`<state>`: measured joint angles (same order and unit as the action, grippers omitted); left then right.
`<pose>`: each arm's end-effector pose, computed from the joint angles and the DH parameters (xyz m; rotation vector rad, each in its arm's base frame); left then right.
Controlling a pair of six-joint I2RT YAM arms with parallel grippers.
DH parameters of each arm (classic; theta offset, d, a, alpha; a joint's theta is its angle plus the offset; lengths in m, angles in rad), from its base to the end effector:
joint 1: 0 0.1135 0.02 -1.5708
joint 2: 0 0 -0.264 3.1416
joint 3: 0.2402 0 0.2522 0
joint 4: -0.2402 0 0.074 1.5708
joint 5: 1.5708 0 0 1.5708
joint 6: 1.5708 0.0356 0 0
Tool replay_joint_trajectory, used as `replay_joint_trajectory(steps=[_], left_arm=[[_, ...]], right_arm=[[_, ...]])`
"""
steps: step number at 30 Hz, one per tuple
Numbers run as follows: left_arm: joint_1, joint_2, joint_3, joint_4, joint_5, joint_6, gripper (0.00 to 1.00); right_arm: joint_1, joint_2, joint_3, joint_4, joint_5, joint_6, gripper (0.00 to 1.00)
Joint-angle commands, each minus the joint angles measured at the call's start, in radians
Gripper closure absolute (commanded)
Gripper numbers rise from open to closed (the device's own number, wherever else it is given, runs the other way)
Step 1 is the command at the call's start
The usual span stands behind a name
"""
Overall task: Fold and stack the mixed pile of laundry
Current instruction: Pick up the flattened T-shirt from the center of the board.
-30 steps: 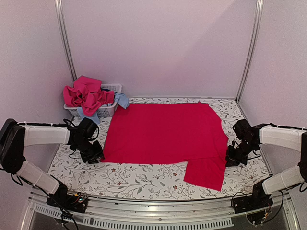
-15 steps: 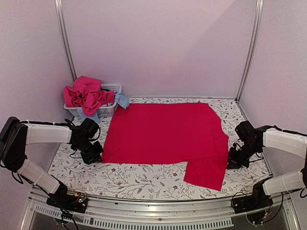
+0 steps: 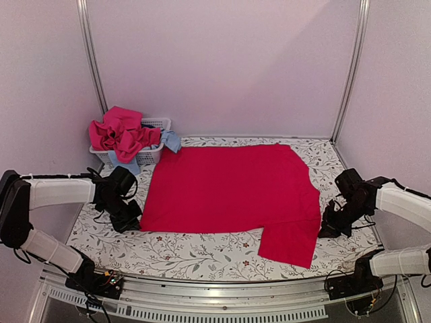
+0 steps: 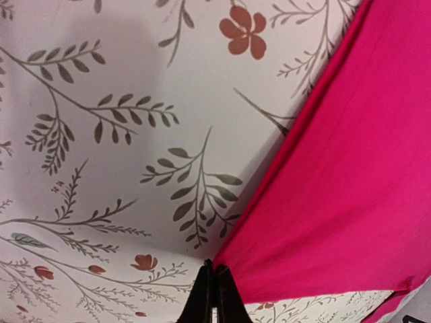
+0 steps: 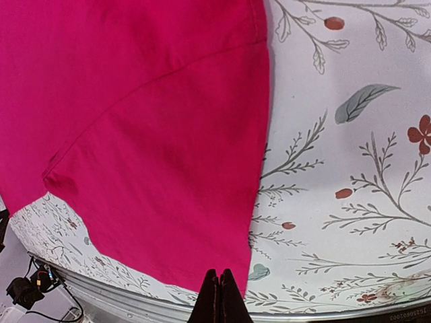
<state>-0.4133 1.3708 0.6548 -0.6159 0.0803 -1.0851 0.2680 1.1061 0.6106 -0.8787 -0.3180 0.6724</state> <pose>0.1982 -0.0900 0.1503 -0.9761 2.8399 -0.3338 0.1579 0.0549 0.1801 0.5667 3.0053 0.5737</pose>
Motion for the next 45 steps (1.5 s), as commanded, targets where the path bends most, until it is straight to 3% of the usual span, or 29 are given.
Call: replay_joint_trajectory(steps=[1, 3, 5, 10, 39, 45], left_arm=[[0.016, -0.007, 0.019, -0.038, 0.01, 0.014, 1.0], [0.018, -0.002, 0.023, -0.031, 0.023, 0.023, 1.0], [0.018, 0.007, 0.024, -0.023, 0.032, 0.026, 1.0], [0.016, 0.01, 0.021, -0.005, 0.04, 0.012, 0.99], [0.015, -0.002, -0.008, 0.002, 0.033, -0.005, 0.99], [0.001, -0.023, 0.016, -0.014, 0.018, 0.0, 0.88]], right_arm=[[0.002, -0.016, 0.042, -0.019, 0.003, -0.004, 1.0], [0.002, -0.007, 0.033, -0.027, 0.026, -0.009, 1.0], [0.002, 0.047, 0.017, -0.012, 0.002, -0.025, 0.75], [0.019, 0.128, 0.047, -0.008, 0.066, -0.059, 0.56], [0.147, 0.405, 0.103, 0.111, 0.255, -0.069, 0.59], [0.233, 0.465, 0.112, 0.126, 0.283, -0.075, 0.67]])
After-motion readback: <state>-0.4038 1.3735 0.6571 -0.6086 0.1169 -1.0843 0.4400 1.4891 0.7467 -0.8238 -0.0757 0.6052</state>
